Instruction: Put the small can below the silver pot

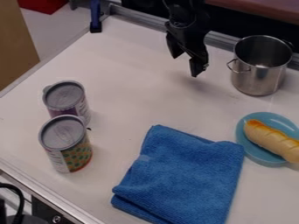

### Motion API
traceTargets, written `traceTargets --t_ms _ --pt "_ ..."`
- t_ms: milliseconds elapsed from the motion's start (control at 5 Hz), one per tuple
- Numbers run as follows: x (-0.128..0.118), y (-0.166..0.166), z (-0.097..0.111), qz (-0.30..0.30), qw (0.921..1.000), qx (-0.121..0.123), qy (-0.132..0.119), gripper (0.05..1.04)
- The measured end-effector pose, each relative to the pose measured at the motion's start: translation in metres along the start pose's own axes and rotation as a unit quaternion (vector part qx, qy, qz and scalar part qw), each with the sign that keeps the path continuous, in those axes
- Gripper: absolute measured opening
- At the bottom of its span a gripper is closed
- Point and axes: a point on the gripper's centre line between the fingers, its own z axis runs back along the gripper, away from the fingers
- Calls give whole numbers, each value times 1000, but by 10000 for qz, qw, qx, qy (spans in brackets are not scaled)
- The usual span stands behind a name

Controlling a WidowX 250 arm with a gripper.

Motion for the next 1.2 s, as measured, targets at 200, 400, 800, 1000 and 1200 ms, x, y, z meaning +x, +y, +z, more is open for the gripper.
traceTargets --t_ms 200,400,800,1000,1200 --pt "-12 -6 -11 11 9997 -100 207 1000" --pt "-27 -3 0 69 9995 -40 298 1000" --pt "-36 25 30 347 9992 159 141 1000" --pt "-48 43 52 547 9983 182 86 1000" --pt "-78 63 78 294 9995 -86 80 1000"
